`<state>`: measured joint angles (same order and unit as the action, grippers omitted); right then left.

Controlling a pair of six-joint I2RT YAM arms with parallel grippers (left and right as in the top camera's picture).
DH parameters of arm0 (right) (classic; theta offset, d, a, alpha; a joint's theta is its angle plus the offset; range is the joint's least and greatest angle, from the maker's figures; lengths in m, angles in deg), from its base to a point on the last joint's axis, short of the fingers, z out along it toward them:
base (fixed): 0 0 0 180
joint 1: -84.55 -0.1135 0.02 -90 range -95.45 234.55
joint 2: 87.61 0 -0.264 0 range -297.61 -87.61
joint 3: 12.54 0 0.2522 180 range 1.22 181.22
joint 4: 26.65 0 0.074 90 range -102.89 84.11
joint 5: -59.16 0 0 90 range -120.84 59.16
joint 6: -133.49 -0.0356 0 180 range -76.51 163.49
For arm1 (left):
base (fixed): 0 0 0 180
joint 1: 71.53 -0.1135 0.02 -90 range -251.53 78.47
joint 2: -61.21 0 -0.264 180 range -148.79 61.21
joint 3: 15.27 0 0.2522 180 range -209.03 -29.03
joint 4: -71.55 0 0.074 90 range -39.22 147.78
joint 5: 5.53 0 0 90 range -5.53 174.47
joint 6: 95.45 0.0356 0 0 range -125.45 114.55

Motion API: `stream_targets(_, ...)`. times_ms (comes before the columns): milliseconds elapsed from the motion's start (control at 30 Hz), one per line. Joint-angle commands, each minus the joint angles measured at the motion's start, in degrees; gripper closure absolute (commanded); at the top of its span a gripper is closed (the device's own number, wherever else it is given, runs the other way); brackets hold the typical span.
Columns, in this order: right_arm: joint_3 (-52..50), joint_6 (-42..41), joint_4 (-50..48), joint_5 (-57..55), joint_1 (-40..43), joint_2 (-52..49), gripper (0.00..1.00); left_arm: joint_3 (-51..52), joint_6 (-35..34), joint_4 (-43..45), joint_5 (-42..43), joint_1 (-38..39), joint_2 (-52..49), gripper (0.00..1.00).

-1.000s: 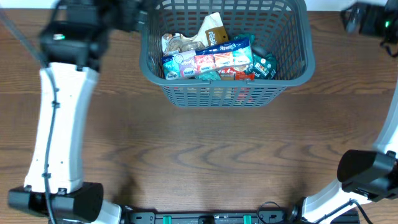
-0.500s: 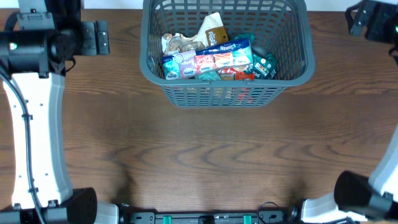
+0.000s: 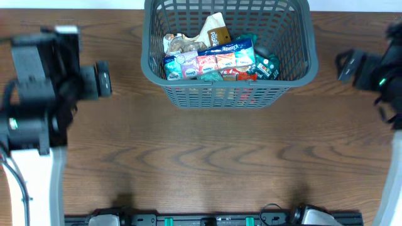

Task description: Pack container

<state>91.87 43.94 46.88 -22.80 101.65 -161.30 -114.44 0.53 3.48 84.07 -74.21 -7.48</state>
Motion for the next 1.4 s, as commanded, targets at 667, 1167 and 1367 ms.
stream_targets(667,-45.83,4.33,-11.30,-0.28,-5.20,33.64,0.01,42.86,-0.50,21.86,-0.31,-0.15,33.83,0.01)
stream_targets(1167,-45.83,4.33,-4.15,-0.28,-5.18,33.55,0.01,42.86,-0.50,21.35,-0.31,-0.15,33.53,0.01)
stream_targets(1367,-45.83,4.33,-4.13,-0.28,-5.31,33.59,0.01,42.86,-0.52,21.35,-0.31,-0.15,33.53,0.01)
